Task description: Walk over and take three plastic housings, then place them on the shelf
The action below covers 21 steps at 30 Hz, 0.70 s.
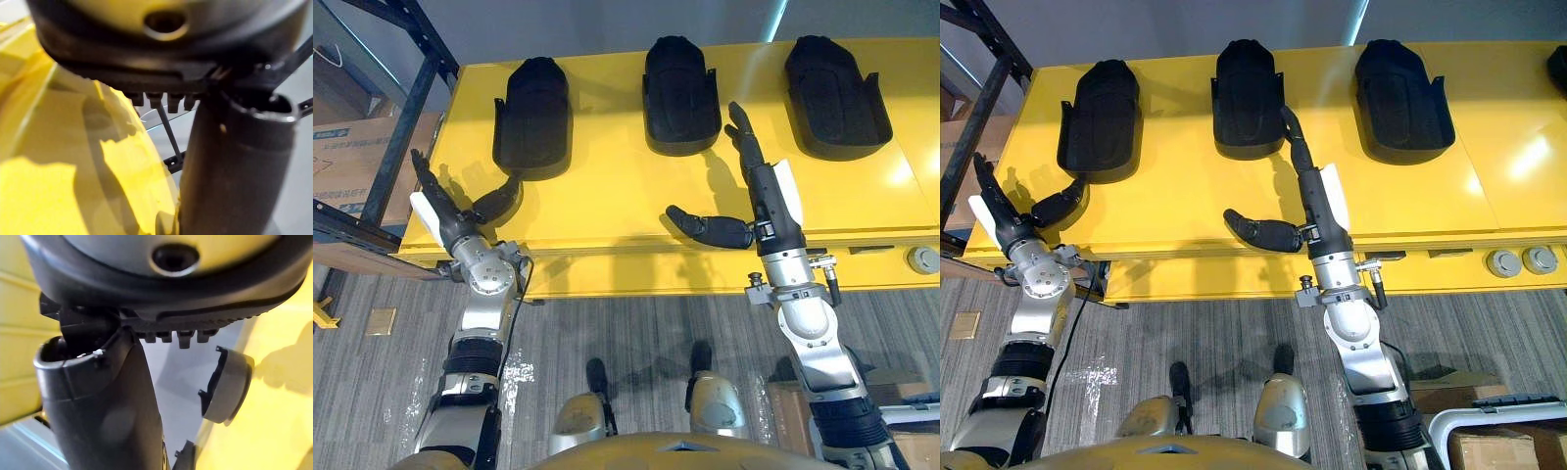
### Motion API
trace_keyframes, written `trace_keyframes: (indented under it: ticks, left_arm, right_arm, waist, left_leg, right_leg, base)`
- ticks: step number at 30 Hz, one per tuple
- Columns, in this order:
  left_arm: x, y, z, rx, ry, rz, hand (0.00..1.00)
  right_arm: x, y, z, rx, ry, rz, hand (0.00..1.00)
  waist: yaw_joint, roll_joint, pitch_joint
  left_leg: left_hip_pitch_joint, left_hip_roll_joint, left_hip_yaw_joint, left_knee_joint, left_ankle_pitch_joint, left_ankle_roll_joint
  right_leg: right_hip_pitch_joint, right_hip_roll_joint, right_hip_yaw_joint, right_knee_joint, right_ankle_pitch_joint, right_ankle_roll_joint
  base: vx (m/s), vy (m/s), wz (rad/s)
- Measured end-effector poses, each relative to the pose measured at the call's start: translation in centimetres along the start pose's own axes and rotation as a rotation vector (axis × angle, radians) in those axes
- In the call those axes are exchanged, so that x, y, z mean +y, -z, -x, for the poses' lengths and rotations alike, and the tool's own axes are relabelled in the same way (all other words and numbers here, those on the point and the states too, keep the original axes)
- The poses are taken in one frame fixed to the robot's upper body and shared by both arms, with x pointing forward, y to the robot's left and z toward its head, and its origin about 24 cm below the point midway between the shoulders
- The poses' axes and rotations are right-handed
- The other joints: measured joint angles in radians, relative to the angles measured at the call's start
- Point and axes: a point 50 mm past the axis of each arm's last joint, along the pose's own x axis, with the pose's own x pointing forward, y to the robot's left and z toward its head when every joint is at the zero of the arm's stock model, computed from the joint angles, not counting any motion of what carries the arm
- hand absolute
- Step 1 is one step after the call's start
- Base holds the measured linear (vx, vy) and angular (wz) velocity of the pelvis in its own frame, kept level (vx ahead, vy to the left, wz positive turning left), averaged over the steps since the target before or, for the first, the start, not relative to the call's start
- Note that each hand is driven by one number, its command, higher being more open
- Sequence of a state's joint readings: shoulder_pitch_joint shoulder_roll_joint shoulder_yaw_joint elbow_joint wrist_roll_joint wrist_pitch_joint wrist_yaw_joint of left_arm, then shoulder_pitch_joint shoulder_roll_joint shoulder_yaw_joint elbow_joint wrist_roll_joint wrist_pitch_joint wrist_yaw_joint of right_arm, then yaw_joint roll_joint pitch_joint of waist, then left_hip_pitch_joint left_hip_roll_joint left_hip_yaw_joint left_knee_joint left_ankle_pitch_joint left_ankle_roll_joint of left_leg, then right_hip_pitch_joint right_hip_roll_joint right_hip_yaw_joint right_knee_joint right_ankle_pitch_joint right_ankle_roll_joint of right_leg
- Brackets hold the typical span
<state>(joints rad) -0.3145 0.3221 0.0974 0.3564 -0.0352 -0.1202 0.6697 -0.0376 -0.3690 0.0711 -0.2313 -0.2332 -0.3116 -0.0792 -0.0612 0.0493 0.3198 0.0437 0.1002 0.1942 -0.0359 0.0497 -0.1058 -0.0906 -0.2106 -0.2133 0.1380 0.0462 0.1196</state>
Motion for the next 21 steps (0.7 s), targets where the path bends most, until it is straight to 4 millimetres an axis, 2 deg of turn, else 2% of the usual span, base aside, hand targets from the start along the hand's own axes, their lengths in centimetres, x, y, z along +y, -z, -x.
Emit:
trace_keyframes:
  ticks: [6, 11, 16, 21]
  left_arm:
    - [0.9, -0.8, -1.0, -0.044, 0.006, -0.022, 1.00]
    - [1.6, -1.5, -1.8, -0.068, 0.013, -0.025, 1.00]
    - [2.6, -2.8, -2.8, -0.130, 0.052, -0.059, 1.00]
    - [2.6, -3.8, -2.7, -0.173, 0.113, -0.053, 1.00]
  right_arm:
    - [-1.9, -1.0, -2.2, -0.111, -0.071, 0.289, 1.00]
    - [-3.4, -0.8, -3.1, -0.115, -0.081, 0.373, 1.00]
    - [-3.9, 0.1, -3.6, -0.056, -0.108, 0.395, 1.00]
    - [-3.4, 0.3, -3.6, -0.032, -0.202, 0.398, 1.00]
  waist:
    - [0.011, -0.005, -0.001]
    - [0.033, -0.017, -0.003]
    - [0.056, -0.055, -0.020]
    - [0.067, -0.086, -0.039]
  left_leg:
    - [0.007, 0.009, -0.013, 0.028, -0.015, -0.004]
    - [0.015, 0.023, -0.031, 0.031, -0.019, -0.009]
    - [0.031, 0.033, -0.038, 0.030, -0.019, -0.015]
    - [0.054, 0.032, -0.046, 0.018, -0.024, -0.019]
  right_leg:
    - [0.037, 0.005, -0.014, -0.007, 0.000, 0.000]
    - [0.065, 0.019, -0.032, -0.023, 0.001, -0.001]
    - [0.092, 0.030, -0.032, -0.040, 0.005, -0.006]
    - [0.128, 0.032, -0.031, -0.062, 0.008, -0.002]
  base:
    - [-0.02, -0.004, 0.06]
    - [-0.01, -0.022, 0.09]
    - [0.02, -0.007, 0.03]
    - [0.01, 0.007, 0.06]
